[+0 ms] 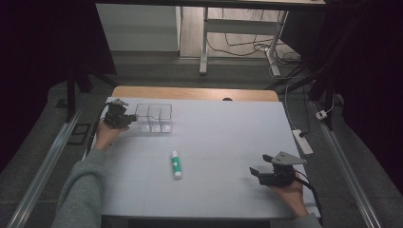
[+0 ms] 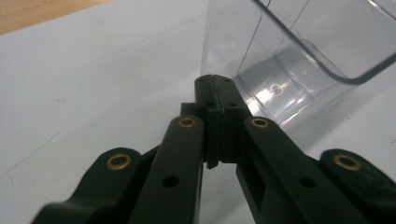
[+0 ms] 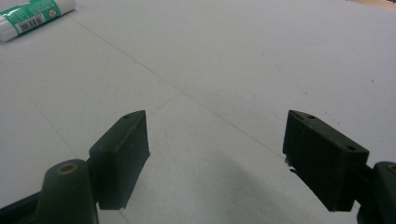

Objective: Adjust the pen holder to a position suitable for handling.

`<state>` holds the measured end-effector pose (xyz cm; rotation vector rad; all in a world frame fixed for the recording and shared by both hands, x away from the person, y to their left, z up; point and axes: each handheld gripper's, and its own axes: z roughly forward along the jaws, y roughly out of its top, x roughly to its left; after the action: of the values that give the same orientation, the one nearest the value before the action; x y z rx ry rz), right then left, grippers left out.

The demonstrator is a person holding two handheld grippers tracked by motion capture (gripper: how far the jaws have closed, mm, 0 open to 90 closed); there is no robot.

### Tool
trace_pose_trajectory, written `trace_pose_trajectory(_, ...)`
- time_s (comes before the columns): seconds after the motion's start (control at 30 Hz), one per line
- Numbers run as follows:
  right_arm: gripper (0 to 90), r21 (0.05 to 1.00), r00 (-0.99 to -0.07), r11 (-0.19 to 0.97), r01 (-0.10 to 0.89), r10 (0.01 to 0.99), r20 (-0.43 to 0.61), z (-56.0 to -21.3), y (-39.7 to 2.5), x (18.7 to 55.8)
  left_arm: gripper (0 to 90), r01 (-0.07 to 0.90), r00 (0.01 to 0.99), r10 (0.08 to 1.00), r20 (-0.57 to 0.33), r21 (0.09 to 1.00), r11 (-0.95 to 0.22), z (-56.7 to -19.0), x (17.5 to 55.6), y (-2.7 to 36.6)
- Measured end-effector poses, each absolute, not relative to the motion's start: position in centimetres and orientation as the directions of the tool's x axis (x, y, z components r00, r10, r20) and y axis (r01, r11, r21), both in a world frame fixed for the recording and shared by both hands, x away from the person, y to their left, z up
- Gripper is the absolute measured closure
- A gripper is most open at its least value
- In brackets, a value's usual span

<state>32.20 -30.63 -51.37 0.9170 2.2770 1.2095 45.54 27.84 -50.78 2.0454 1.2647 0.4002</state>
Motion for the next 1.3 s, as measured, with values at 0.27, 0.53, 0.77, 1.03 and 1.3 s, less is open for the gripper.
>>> trace_pose_trajectory(0.27,22.5,0.846,-0.702,0.398,0.355,0.711,-0.040,-51.2,-30.7,32.3,89.0,0.651,0.489,0.869,-0.074,0.694,-0.307,-50.7,45.7,26.9)
trace_pose_trajectory(0.53,22.6,0.840,-0.705,0.406,0.358,0.708,-0.042,-51.3,-30.7,32.4,89.0,0.642,0.500,0.862,-0.084,0.704,-0.304,-50.5,45.8,26.3)
trace_pose_trajectory(0.77,22.8,0.838,-0.702,0.408,0.362,0.711,-0.043,-51.3,-30.6,32.4,89.0,0.634,0.513,0.854,-0.088,0.710,-0.308,-50.3,45.9,25.7)
trace_pose_trajectory(1.03,22.9,0.841,-0.706,0.404,0.358,0.707,-0.039,-51.3,-30.5,32.4,89.0,0.629,0.528,0.844,-0.089,0.708,-0.319,-50.2,46.1,24.8)
trace_pose_trajectory(1.3,22.9,0.844,-0.708,0.402,0.356,0.705,-0.037,-51.2,-30.5,32.4,89.0,0.620,0.547,0.832,-0.088,0.711,-0.332,-50.0,46.3,23.6)
